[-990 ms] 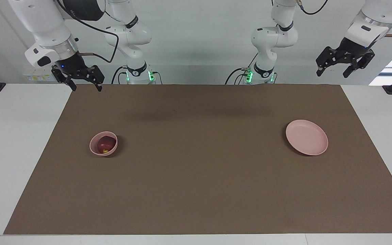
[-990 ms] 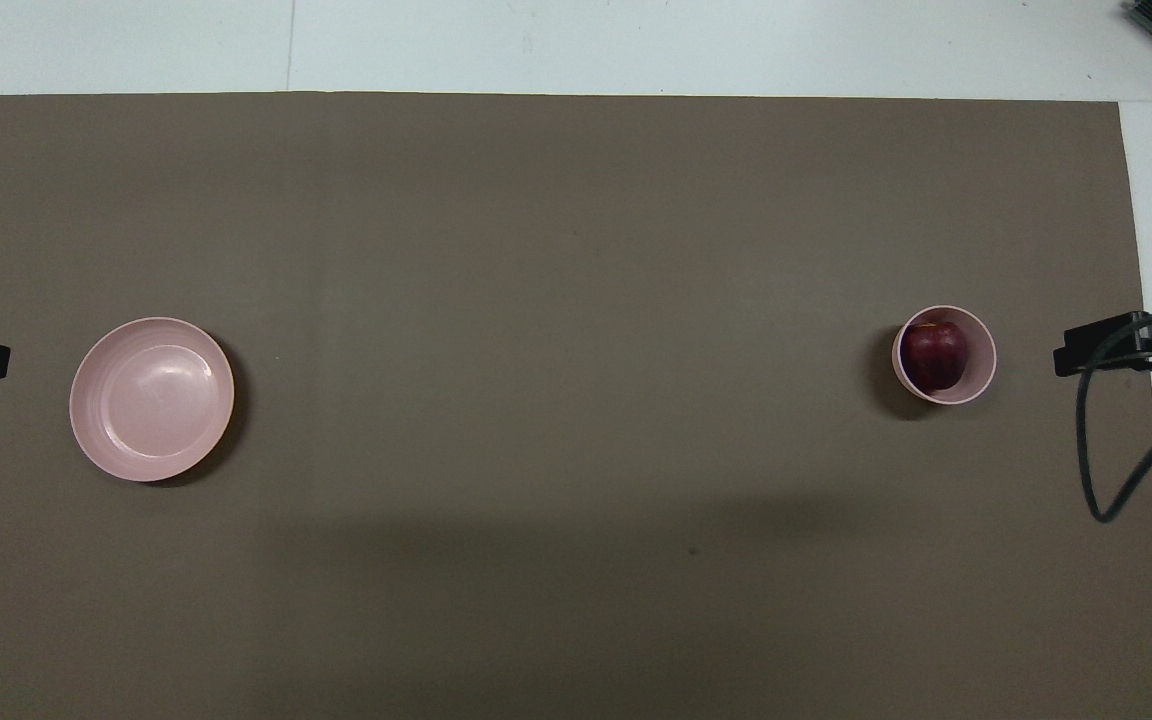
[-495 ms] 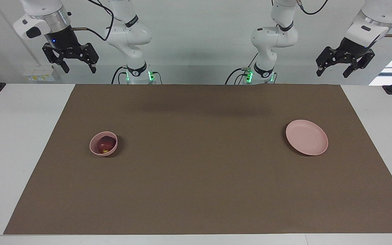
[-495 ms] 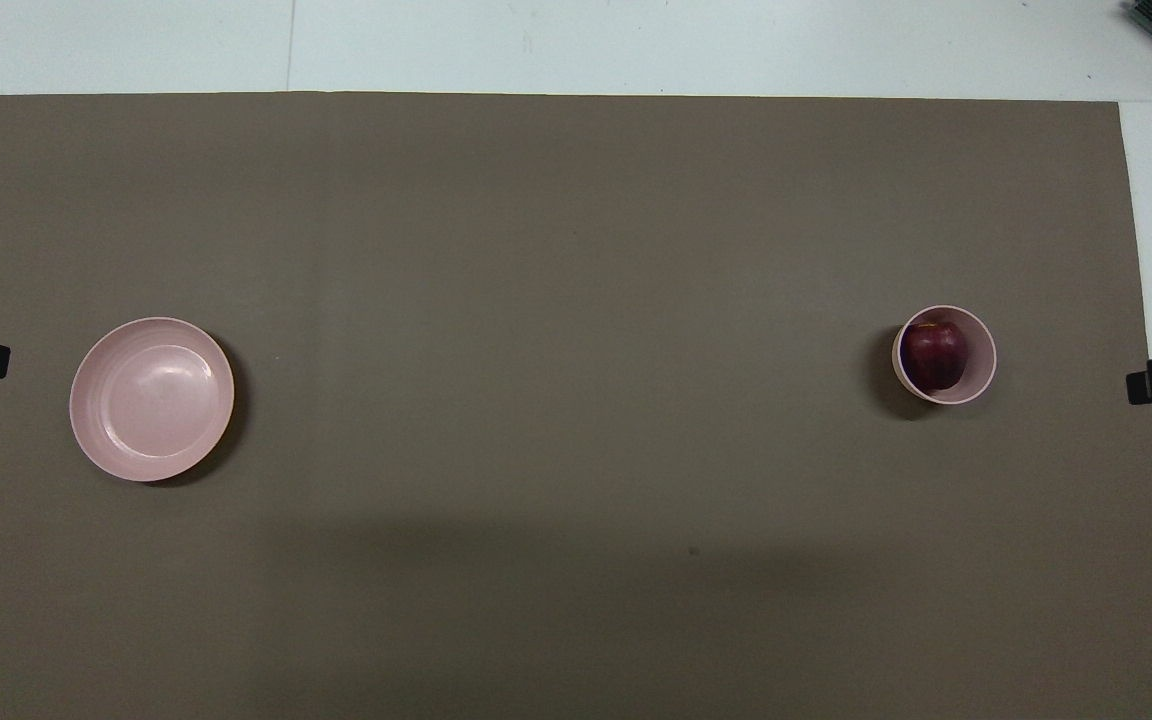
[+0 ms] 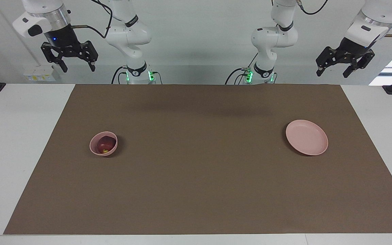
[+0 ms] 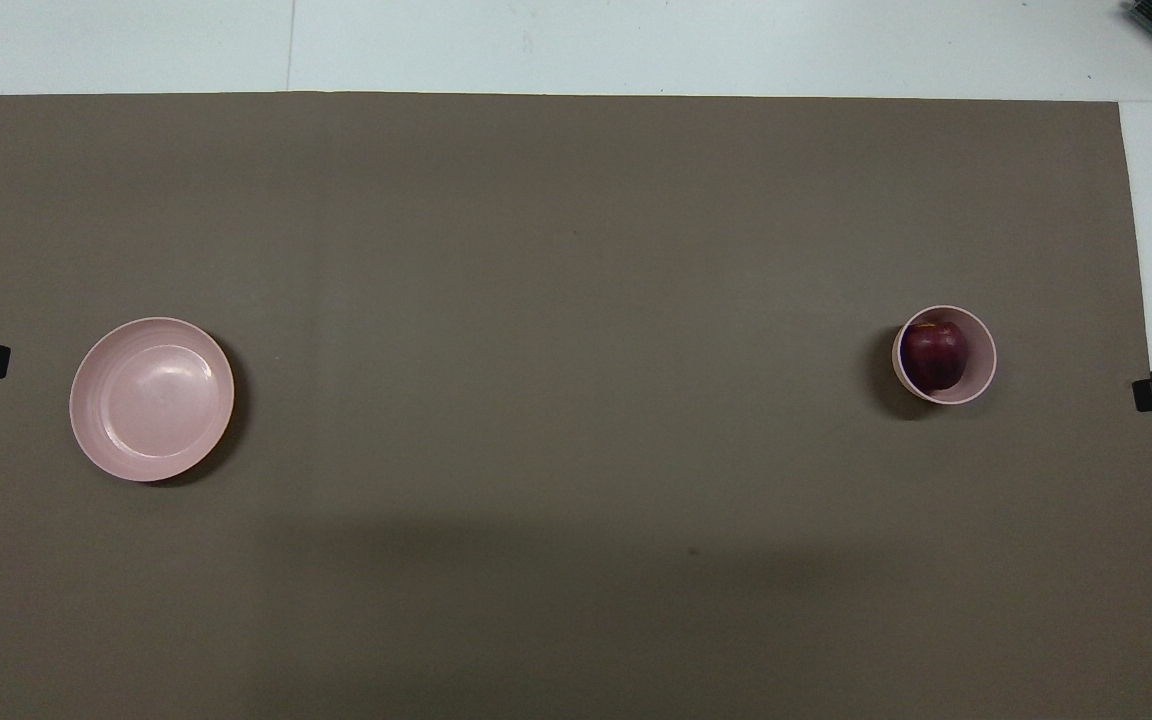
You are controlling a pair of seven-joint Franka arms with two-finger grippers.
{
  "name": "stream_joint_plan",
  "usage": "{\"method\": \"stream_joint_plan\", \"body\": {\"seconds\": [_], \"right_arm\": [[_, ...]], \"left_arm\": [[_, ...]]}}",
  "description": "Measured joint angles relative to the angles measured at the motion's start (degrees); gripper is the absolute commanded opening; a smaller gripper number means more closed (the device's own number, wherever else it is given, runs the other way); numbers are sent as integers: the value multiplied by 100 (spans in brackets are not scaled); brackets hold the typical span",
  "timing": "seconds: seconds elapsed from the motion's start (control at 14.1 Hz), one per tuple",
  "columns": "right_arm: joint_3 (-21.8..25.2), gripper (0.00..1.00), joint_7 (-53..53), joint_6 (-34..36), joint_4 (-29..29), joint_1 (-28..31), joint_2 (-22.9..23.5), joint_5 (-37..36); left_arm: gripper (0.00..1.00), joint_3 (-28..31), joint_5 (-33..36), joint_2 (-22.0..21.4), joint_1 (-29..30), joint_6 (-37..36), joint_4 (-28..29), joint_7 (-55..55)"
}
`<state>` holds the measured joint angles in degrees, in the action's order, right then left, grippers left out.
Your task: Move apple from plate to bowl
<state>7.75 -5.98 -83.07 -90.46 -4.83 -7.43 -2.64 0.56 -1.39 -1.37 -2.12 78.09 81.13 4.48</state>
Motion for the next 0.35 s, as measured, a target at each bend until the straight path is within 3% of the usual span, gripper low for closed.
{"method": "stream_joint_plan", "body": {"seconds": [0.35], "right_arm": [[-28,100,0,2,-24,-8,13,-12]], "left_arm": [[100,0,0,0,0,0,0,0]]}}
